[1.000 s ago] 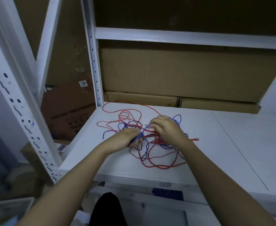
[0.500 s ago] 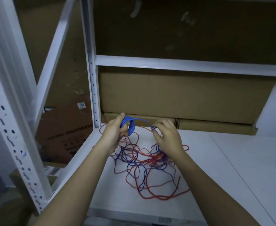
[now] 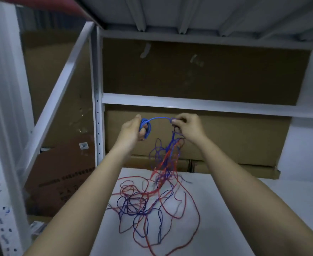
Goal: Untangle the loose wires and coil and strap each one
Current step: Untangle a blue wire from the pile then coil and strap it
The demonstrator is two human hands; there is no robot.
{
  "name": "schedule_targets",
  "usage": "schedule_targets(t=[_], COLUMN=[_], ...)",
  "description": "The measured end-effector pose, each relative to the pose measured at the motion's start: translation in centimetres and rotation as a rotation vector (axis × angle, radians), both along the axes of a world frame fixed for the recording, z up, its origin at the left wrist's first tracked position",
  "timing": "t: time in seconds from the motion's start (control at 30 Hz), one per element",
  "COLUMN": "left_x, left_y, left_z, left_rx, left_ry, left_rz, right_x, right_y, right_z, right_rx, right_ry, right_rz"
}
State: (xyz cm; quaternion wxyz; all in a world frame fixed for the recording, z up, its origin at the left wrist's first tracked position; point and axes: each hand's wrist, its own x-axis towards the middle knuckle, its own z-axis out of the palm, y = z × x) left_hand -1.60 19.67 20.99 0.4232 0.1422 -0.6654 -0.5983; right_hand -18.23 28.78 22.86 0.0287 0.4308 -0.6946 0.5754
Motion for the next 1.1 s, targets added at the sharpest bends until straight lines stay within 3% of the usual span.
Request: schedule_targets(t=[0.07, 0.13, 0.2, 0.27, 0.3, 0.4, 0.43, 0.5, 0.63, 0.73, 0.83, 0.87, 0.9, 0.97, 1.0, 1.03, 1.1], left_x=[-0.5, -0.8, -1.1, -1.2, -1.3, -1.2, -1.1, -1.0, -1.2, -1.4, -1.3, -1.1, -0.9, -0.6, -0.4, -0.3, -0.1], left_y=[-0.5, -1.1, -1.6, -1.8, -1.8, -1.9, -1.8, -1.6, -0.9, -0.6, -0.6, -0.6, -0.7, -0.6, -0.4, -0.3, -0.2], left_z=[1.1, 1.6, 1.5, 1.0, 0.7, -0.2, -0.5, -1.2, -1.6, -1.4, -1.0, -0.8, -0.6, -0.5, -0.6, -0.6, -0.6], left_rx=[-0.105, -0.149, -0.169, -0.194, -0.204, -0.207, -0.217, -0.254, -0.262, -0.318, -0.277, -0.262, -0.262, -0.299, -0.325, -0.345, -0.334], left_ry=[-0.044, -0.077, -0.134, -0.195, -0.206, -0.177, -0.19, -0.25, -0.259, -0.245, -0.183, -0.15, -0.124, -0.118, -0.131, -0.14, -0.123], left_rz=[0.096, 0.148, 0.173, 0.17, 0.152, 0.062, 0.034, -0.005, -0.019, 0.038, 0.066, 0.085, 0.108, 0.129, 0.131, 0.135, 0.156], right_x=[-0.2, -0.2, -0.6, -1.7, -2.0, -1.5, -1.6, -1.5, -1.4, -0.7, -0.2, -0.3, -0.3, 0.4, 0.5, 0.2, 0.1], right_y=[-0.3, 0.1, 0.5, 0.6, 0.8, 0.3, -0.1, -0.5, -0.9, -1.3, -1.2, -1.4, -1.4, -1.5, -1.4, -1.5, -1.9], right_z=[1.8, 1.7, 0.3, -0.7, -0.5, -0.3, -0.4, -0.9, -1.3, -1.8, -0.6, -0.7, -0.8, -2.0, -2.1, -1.5, -0.3], right_rx=[-0.109, -0.074, 0.247, 0.645, 0.651, 0.261, 0.254, 0.474, 0.271, 0.426, -0.05, -0.051, 0.092, 0.651, 0.671, 0.597, 0.03], right_ry=[-0.098, -0.082, 0.063, 0.362, 0.5, 0.583, 0.595, 0.642, 0.524, 0.579, 0.365, 0.284, 0.318, 0.505, 0.48, 0.441, 0.294], right_rz=[0.038, 0.081, 0.06, -0.177, -0.322, -0.413, -0.403, -0.383, -0.349, -0.297, -0.345, -0.251, -0.138, -0.017, -0.012, -0.043, -0.171])
